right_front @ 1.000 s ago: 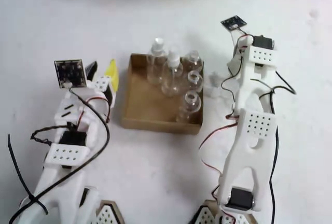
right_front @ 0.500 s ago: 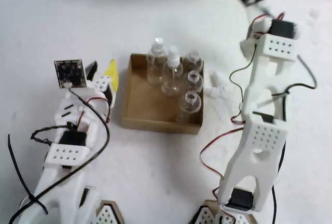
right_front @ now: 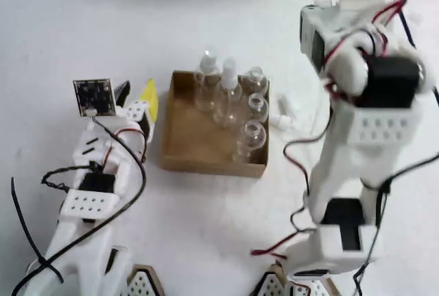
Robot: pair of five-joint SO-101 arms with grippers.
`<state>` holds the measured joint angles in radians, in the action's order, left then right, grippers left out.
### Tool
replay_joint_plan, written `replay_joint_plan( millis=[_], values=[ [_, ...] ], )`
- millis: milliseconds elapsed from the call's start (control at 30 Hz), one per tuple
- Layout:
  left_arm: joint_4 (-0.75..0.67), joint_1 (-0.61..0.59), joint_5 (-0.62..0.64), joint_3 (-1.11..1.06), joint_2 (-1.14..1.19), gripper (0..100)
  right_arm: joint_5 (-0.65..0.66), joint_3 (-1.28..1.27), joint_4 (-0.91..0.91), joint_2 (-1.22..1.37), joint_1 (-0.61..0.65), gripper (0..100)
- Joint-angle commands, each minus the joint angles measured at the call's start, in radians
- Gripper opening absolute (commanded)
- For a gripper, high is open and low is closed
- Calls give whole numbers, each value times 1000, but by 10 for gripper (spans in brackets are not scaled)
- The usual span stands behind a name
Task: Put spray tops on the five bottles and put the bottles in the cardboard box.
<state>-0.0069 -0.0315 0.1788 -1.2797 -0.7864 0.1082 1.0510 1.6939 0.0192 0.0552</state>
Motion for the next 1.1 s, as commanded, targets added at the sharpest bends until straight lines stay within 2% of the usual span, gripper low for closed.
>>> replay_joint_plan(
  millis=[0, 167, 333, 400, 533, 767, 967, 1067],
  values=[
    [-18, 12, -12, 3, -27, 162, -17, 3, 30, -104, 18, 16],
    [-18, 12, -12, 3, -28, 162, -18, -106, 31, -240, 24, 16],
    [-18, 12, -12, 3, -30, 162, -17, -410, 12, -433, 68, 16],
    [-18, 13, -12, 3, -30, 162, -17, -537, -68, -501, 88, 16],
    [-18, 13, -12, 3, -30, 162, -17, -829, -401, -602, 88, 16],
    [-18, 13, -12, 3, -30, 162, -17, -1369, -1156, -693, 130, 16],
    [-18, 13, -12, 5, -28, 162, -15, -1651, -1761, -667, 196, 16],
    [-25, 15, -49, 5, -25, 162, 11, -1706, -1975, -607, 213, 15]
  ],
)
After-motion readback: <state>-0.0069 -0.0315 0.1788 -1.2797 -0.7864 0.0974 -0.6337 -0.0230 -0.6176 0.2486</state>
